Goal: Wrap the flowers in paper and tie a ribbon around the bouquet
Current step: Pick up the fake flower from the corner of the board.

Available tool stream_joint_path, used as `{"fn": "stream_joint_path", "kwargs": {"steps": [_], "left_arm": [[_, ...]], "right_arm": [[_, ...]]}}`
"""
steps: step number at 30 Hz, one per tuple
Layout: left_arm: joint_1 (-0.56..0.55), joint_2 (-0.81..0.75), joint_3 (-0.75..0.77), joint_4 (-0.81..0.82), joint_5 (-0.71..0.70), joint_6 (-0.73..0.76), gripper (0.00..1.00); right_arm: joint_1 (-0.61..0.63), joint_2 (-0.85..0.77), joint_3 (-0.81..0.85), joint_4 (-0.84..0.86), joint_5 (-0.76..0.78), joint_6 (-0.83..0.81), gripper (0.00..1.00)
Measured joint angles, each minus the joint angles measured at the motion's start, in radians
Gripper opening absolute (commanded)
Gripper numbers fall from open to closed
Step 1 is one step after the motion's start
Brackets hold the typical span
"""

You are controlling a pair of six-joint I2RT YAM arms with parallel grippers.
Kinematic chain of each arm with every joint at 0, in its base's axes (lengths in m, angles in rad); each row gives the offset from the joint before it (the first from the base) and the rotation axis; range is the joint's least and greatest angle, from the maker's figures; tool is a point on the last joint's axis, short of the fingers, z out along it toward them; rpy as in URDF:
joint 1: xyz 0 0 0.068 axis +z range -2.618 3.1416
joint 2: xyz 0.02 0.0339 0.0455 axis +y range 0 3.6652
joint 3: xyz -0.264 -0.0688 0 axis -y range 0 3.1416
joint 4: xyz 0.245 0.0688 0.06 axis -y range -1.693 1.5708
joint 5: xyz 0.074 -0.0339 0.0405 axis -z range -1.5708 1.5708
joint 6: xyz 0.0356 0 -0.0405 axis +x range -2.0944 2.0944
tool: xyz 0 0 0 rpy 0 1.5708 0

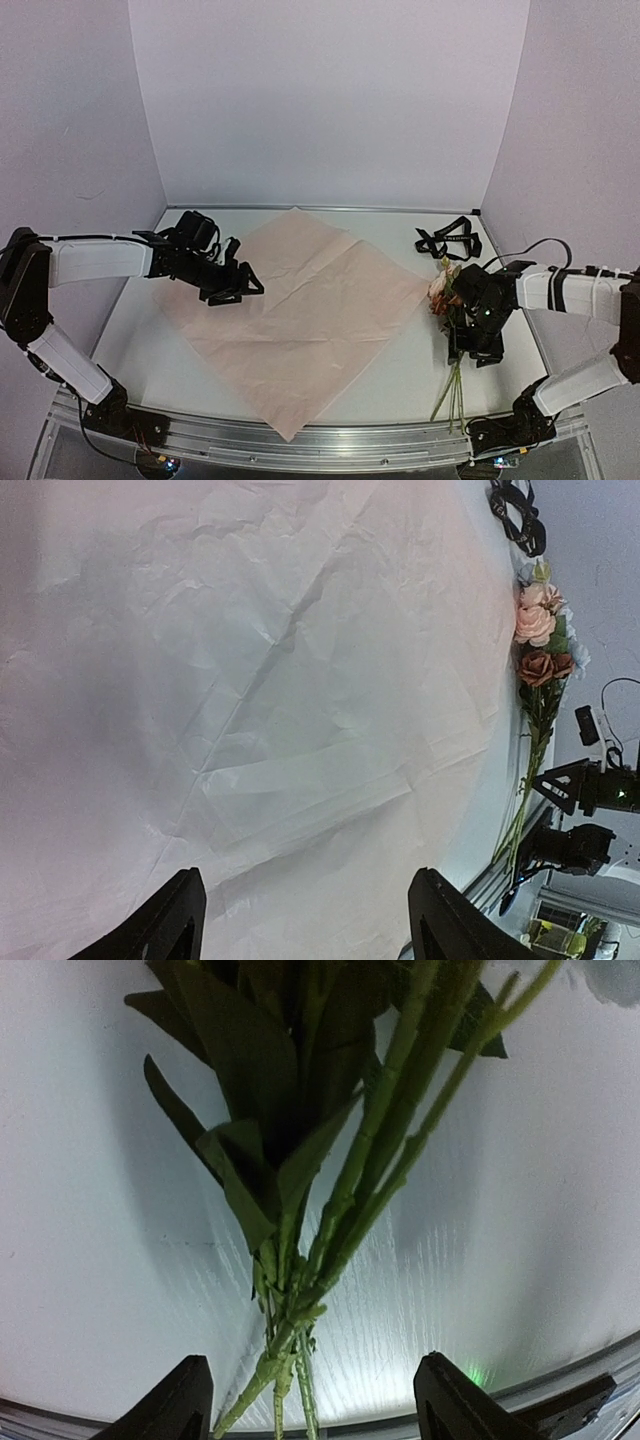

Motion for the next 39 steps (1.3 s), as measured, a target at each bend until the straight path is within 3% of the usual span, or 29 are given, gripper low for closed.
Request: {"fn": "stream_joint_path", "kwargs": {"steps": [3,12,17,26,39], "left_arm": [[0.0,0.0,0.0,-0.003,0.0,0.0,0.72],[-0.01,0.007,0.0,0.017,0.004,-0.021,0.72],[-0.081,0.096,0.055,0.073,0.003,-0.057,0.71],[-0.241,0.331,0.151,0.195,-0.001,-0.129,0.71],[-0.349,0.508,0.35,0.216,-0.011,-0.131,0.69]], "right_arm": [[-0.021,0.039,-0.001,0.047,-0.012,-0.007,0.6],[-0.043,0.153,-0.012,0.188,-0.028,-0.008,0.31],[-0.045,0.156,-0.016,0.197,-0.015,0.001,0.01],[-0.049,0.106,-0.021,0.199,0.002,-0.01,0.0],[-0.049,-0.143,0.068,-0.041,0.078,-0.037,0.0]]}}
